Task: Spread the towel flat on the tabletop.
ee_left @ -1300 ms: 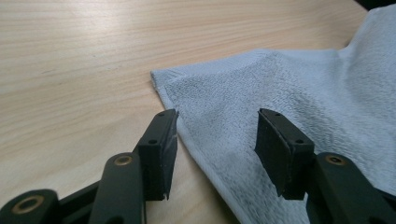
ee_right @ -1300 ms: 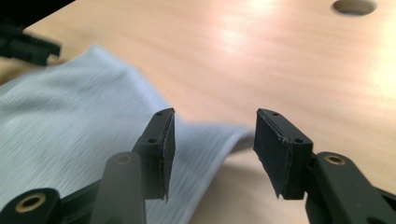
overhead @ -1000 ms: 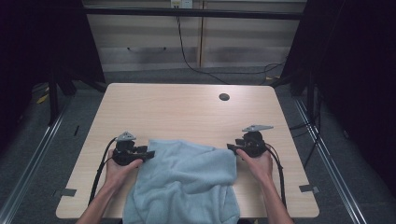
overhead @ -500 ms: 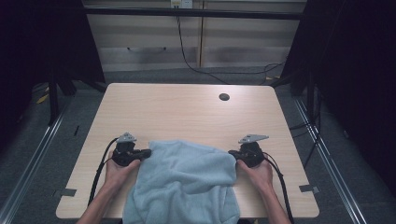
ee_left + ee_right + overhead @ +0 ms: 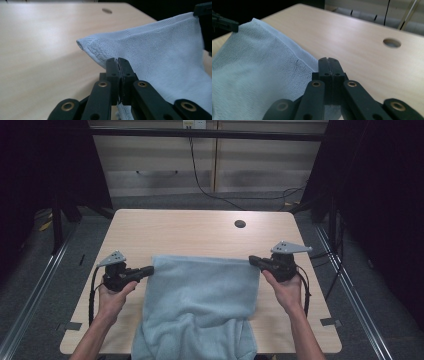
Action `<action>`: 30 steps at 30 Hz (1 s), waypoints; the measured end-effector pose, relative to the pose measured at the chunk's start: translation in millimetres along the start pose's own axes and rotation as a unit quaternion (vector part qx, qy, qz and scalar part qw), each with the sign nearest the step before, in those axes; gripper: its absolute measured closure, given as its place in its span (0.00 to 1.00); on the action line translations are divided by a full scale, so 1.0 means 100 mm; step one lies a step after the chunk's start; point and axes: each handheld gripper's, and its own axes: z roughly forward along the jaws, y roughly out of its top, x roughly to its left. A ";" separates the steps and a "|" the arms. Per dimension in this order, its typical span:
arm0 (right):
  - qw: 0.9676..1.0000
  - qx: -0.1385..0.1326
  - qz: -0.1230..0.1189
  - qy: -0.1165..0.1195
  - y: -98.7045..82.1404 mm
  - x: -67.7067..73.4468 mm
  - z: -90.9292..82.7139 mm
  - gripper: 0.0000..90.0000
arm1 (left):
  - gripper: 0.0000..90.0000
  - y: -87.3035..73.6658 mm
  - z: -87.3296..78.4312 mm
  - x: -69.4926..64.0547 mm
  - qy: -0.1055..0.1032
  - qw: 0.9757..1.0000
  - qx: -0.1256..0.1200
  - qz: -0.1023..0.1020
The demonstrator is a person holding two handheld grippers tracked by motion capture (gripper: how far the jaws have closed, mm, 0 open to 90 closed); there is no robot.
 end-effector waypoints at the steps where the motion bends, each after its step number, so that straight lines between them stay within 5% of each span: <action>1: 1.000 -0.007 -0.006 -0.003 0.12 -0.02 -0.02 1.00 | 0.98 0.06 -0.03 0.00 -0.001 1.000 -0.005 0.000; 10: 0.999 -0.030 -0.007 -0.007 0.58 -0.15 0.08 1.00 | 0.98 0.53 -0.02 0.06 0.015 0.999 -0.031 0.017; 17: 0.998 -0.016 0.001 -0.057 0.88 -0.44 0.35 1.00 | 0.94 0.91 0.23 0.45 0.047 0.998 -0.040 -0.026; 20: 0.998 -0.006 0.005 -0.067 0.89 -0.49 0.46 0.80 | 0.79 0.89 0.27 0.51 0.061 0.998 -0.023 -0.024; 23: 0.998 0.012 -0.002 -0.063 0.83 -0.42 0.53 0.73 | 0.74 0.75 0.27 0.54 0.058 0.998 -0.005 -0.024; 30: 0.999 0.028 -0.010 -0.017 0.60 -0.18 0.52 0.71 | 0.73 0.53 0.13 0.47 0.037 0.999 0.006 -0.014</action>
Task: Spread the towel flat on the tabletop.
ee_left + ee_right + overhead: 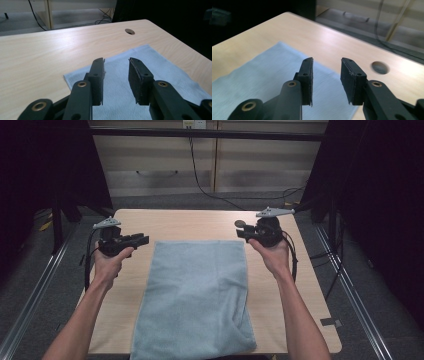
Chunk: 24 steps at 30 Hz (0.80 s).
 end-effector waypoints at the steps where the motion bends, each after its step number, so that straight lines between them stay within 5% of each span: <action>1: 1.000 0.003 -0.006 0.011 -0.06 0.06 -0.03 0.72 | 0.73 -0.06 -0.05 -0.03 -0.003 1.000 0.003 0.008; 4: 0.998 0.015 -0.019 0.056 -0.40 0.30 -0.20 0.75 | 0.73 -0.41 -0.25 -0.13 -0.028 0.999 0.015 0.016; 8: 0.996 0.022 -0.010 0.084 -0.76 0.46 -0.33 0.77 | 0.73 -0.67 -0.39 -0.24 -0.042 0.999 0.022 0.014; 9: 0.994 0.035 -0.005 0.099 -1.00 0.57 -0.40 0.78 | 0.73 -0.81 -0.47 -0.37 -0.054 0.997 0.037 0.028; 12: 0.992 0.041 0.005 0.117 -1.31 0.75 -0.54 0.78 | 0.73 -0.97 -0.57 -0.51 -0.064 0.996 0.055 0.042; 18: 0.989 0.059 0.015 0.137 -1.74 1.01 -0.79 0.71 | 0.70 -1.47 -0.80 -0.87 -0.097 0.989 0.098 0.058; 20: 0.988 0.059 0.021 0.139 -1.79 1.04 -0.84 0.69 | 0.67 -1.53 -0.82 -0.92 -0.096 0.989 0.102 0.054; 24: 0.985 0.075 0.016 0.157 -2.00 1.20 -0.94 0.60 | 0.51 -1.70 -0.89 -1.03 -0.115 0.984 0.120 0.055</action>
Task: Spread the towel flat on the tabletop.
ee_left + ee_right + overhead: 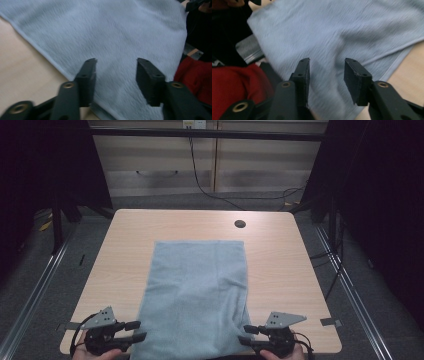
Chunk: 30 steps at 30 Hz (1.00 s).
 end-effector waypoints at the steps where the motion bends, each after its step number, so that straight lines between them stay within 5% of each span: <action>1: 1.000 -0.002 0.001 0.001 -0.02 0.02 0.00 0.58 | 0.49 -0.02 -0.01 -0.03 -0.006 1.000 0.005 -0.001; 5: 1.000 -0.002 -0.007 -0.012 -0.08 0.07 -0.02 0.59 | 0.37 -0.06 -0.02 -0.19 -0.004 0.999 0.015 0.034; 6: 1.000 0.005 -0.008 -0.019 -0.09 0.07 -0.01 0.66 | 0.38 -0.05 0.02 -0.18 -0.022 0.999 0.027 0.033; 7: 1.000 0.005 -0.007 -0.013 -0.09 0.05 0.00 0.74 | 0.38 -0.07 0.13 -0.18 -0.006 0.997 0.058 0.043; 8: 1.000 0.005 -0.007 -0.013 -0.09 0.05 0.00 0.74 | 0.36 -0.07 0.13 -0.18 -0.006 0.997 0.058 0.043; 9: 1.000 0.001 -0.008 -0.009 -0.08 0.03 0.02 0.91 | 0.36 -0.06 0.15 -0.18 -0.007 0.997 0.062 0.048; 10: 1.000 0.001 -0.008 -0.009 -0.08 0.03 0.02 0.91 | 0.36 -0.06 0.16 -0.19 -0.001 0.997 0.064 0.054; 15: 1.000 -0.025 -0.002 0.002 0.02 -0.04 0.00 0.96 | 0.52 -0.05 0.20 -0.20 0.033 0.993 0.071 0.088; 18: 0.999 -0.048 -0.003 -0.001 0.15 -0.09 -0.01 0.96 | 0.82 -0.01 0.24 -0.17 0.047 0.991 0.072 0.102; 19: 0.999 -0.048 -0.003 -0.001 0.15 -0.09 -0.01 0.96 | 0.82 0.01 0.24 -0.14 0.047 0.991 0.074 0.104; 23: 0.997 -0.074 -0.005 0.001 0.28 -0.10 -0.03 0.96 | 0.93 0.04 0.22 -0.08 0.029 0.995 0.055 0.076; 25: 0.996 -0.084 -0.012 0.002 0.36 -0.08 -0.08 0.96 | 0.93 0.16 0.03 -0.08 0.006 0.998 0.005 0.055; 30: 0.991 -0.126 -0.044 -0.009 0.75 -0.04 -0.32 0.96 | 0.94 0.52 -0.26 -0.10 0.010 0.996 -0.063 0.059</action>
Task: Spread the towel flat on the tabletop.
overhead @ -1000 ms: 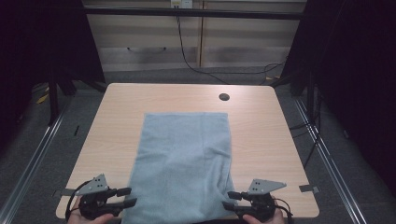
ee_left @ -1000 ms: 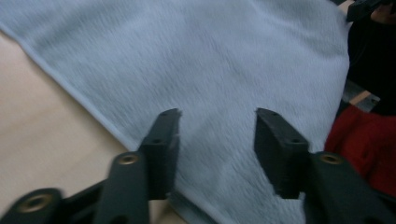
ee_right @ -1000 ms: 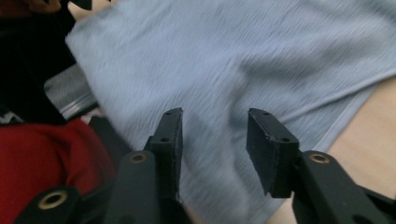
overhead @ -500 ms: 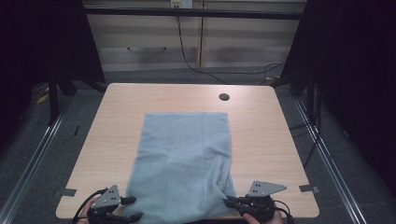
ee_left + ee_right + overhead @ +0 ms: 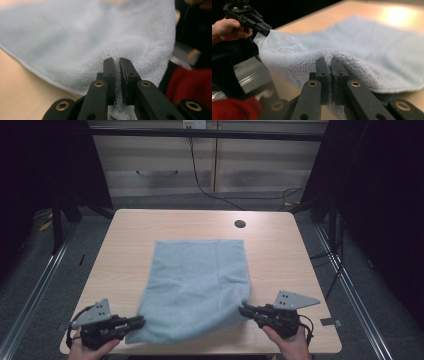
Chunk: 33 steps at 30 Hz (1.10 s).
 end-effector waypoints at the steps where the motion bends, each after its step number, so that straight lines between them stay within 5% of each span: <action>1: 1.000 0.000 0.000 0.000 0.00 0.00 0.00 0.96 | 0.94 0.12 -0.05 0.02 -0.001 1.000 -0.014 0.003; 3: 0.999 -0.028 -0.018 -0.014 0.33 -0.06 -0.06 0.96 | 0.94 0.48 -0.17 0.13 0.000 0.998 -0.061 -0.002; 5: 0.998 -0.049 -0.029 -0.020 0.57 -0.11 -0.09 0.96 | 0.94 0.58 -0.20 0.15 -0.001 0.997 -0.075 -0.003; 7: 0.997 -0.069 -0.041 -0.020 0.79 -0.12 -0.12 0.96 | 0.94 0.86 -0.34 0.17 -0.001 0.994 -0.113 0.012; 14: 0.991 -0.110 -0.072 -0.025 1.22 -0.06 -0.21 0.96 | 0.94 1.18 -0.58 0.21 0.014 0.988 -0.150 0.019; 16: 0.991 -0.111 -0.072 -0.031 1.29 -0.14 -0.15 0.96 | 0.94 1.27 -0.49 0.37 0.042 0.989 -0.139 0.016; 20: 0.994 -0.081 -0.051 -0.056 1.29 -0.48 0.18 0.96 | 0.93 1.19 -0.17 0.74 0.051 0.993 -0.102 -0.037; 22: 0.996 -0.027 -0.018 -0.079 1.11 -0.88 0.58 0.96 | 0.93 1.03 0.08 0.98 0.063 0.993 -0.073 -0.070; 23: 0.996 -0.027 -0.018 -0.079 1.11 -0.88 0.58 0.96 | 0.93 0.92 0.20 1.09 0.062 0.992 -0.065 -0.089; 24: 0.995 0.014 0.002 -0.100 0.94 -1.11 0.82 0.94 | 0.92 0.82 0.30 1.19 0.068 0.991 -0.055 -0.103; 26: 0.993 0.033 0.012 -0.110 0.86 -1.21 0.92 0.91 | 0.92 0.66 0.48 1.33 0.076 0.987 -0.040 -0.134; 27: 0.988 0.067 0.022 -0.134 0.71 -1.35 1.09 0.87 | 0.90 0.60 0.55 1.37 0.077 0.988 -0.030 -0.134; 30: 0.988 0.057 0.055 -0.133 0.60 -1.42 1.13 0.77 | 0.76 0.52 0.59 1.43 0.081 0.984 -0.028 -0.153; 33: 0.989 0.054 0.047 -0.126 0.60 -1.33 1.08 0.72 | 0.67 0.50 0.49 1.41 0.087 0.984 -0.031 -0.150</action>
